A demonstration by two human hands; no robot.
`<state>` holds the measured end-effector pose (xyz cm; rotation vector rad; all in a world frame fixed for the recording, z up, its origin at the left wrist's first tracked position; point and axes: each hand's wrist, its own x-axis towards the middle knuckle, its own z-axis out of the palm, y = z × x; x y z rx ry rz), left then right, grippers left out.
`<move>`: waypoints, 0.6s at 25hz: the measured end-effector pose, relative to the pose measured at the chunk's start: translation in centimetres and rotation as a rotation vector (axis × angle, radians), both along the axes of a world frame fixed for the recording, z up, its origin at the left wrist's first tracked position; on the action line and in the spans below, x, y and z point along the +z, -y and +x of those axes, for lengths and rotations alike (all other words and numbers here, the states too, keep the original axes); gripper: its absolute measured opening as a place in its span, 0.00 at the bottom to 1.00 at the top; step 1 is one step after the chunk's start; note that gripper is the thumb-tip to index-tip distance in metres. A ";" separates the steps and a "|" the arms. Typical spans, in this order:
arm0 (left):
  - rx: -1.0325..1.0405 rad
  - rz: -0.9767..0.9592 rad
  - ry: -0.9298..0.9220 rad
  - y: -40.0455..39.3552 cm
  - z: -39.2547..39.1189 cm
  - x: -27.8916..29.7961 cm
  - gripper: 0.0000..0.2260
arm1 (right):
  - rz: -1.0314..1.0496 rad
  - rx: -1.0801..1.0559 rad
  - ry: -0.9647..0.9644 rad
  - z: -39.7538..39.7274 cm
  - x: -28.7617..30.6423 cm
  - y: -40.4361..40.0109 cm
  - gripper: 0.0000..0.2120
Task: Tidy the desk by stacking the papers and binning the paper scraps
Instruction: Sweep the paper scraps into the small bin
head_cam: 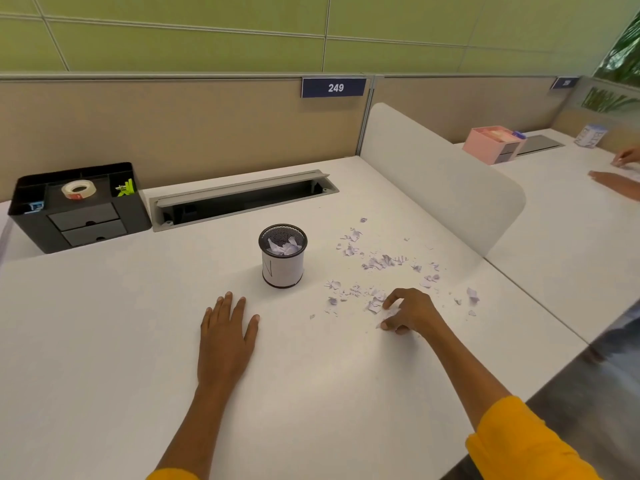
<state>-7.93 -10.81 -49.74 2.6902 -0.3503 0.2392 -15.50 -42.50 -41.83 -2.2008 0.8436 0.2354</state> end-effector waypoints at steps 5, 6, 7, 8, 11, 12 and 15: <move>0.001 0.003 -0.001 0.0 0.0 0.0 0.31 | 0.095 0.047 0.030 1.9 0.3 -1.5 0.10; 0.002 0.003 -0.001 0.0 0.0 0.0 0.31 | 0.126 0.051 0.052 2.4 0.6 -1.9 0.10; 0.003 0.004 -0.005 0.0 0.0 0.0 0.31 | 0.158 0.053 0.085 2.9 1.0 -2.3 0.10; 0.004 0.010 -0.013 0.0 0.0 -0.1 0.31 | 0.193 0.054 0.127 3.6 1.6 -2.9 0.08; 0.008 0.028 -0.012 0.0 0.0 -0.1 0.30 | 0.310 0.072 0.283 5.9 3.8 -4.8 0.07; 0.008 0.032 -0.016 0.0 0.0 -0.1 0.29 | 0.337 0.080 0.332 6.8 4.6 -5.5 0.06; 0.002 0.035 -0.034 0.0 -0.1 0.1 0.28 | 0.344 0.090 0.427 9.3 6.3 -7.4 0.05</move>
